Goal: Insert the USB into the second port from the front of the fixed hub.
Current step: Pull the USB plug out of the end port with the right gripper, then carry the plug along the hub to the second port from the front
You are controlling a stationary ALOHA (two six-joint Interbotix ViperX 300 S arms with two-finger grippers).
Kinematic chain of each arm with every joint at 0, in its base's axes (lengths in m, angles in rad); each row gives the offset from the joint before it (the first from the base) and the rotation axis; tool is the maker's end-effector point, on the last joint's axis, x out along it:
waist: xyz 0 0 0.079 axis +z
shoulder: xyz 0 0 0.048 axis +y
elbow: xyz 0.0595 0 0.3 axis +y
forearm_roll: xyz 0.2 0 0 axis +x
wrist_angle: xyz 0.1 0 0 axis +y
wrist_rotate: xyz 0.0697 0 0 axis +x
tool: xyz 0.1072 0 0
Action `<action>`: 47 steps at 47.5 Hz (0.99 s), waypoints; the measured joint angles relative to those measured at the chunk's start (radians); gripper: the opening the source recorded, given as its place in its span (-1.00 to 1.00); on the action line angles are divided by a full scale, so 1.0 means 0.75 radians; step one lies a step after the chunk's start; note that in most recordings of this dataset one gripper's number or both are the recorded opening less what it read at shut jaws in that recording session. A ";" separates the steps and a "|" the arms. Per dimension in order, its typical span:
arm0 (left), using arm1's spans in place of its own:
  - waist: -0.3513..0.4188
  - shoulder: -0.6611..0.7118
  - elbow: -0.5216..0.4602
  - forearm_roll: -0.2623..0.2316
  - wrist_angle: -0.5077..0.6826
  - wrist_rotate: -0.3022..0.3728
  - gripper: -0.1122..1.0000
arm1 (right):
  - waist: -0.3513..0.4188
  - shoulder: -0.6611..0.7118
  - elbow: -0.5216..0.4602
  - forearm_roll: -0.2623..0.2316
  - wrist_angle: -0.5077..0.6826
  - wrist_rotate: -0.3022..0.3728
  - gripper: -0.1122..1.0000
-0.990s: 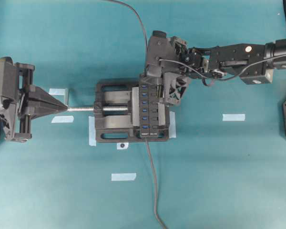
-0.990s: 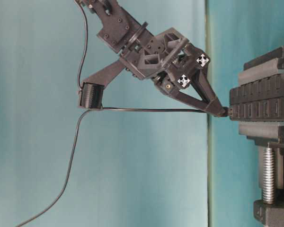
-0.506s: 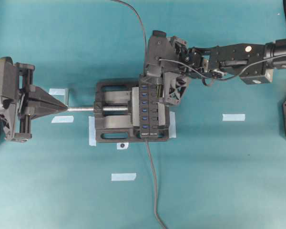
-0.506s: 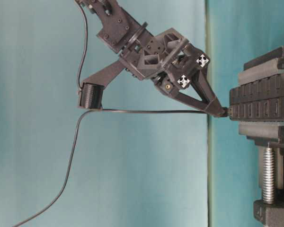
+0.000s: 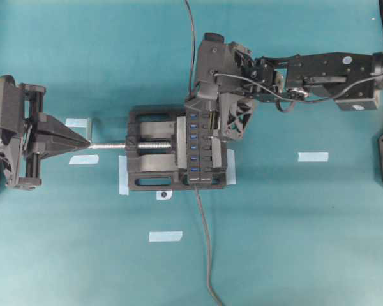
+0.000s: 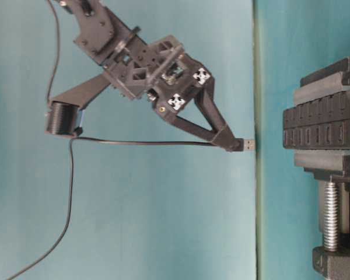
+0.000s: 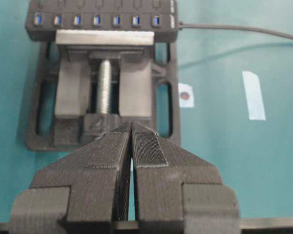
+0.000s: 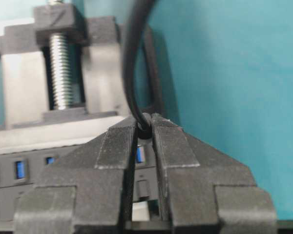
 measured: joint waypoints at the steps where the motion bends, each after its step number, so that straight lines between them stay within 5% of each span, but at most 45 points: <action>1: 0.000 0.000 0.000 -0.002 0.000 -0.002 -0.80 | 0.000 0.000 -0.002 0.002 0.002 0.000 -0.61; 21: 0.000 -0.002 0.000 -0.002 -0.004 -0.004 -0.80 | 0.045 -0.022 -0.002 0.041 0.022 0.006 -0.61; 33: 0.000 0.000 0.000 -0.002 -0.010 -0.004 -0.80 | 0.092 -0.031 -0.002 0.041 0.041 0.127 -0.61; 47: 0.000 -0.002 0.000 0.000 -0.012 -0.004 -0.80 | 0.162 -0.031 0.014 0.041 0.041 0.149 -0.62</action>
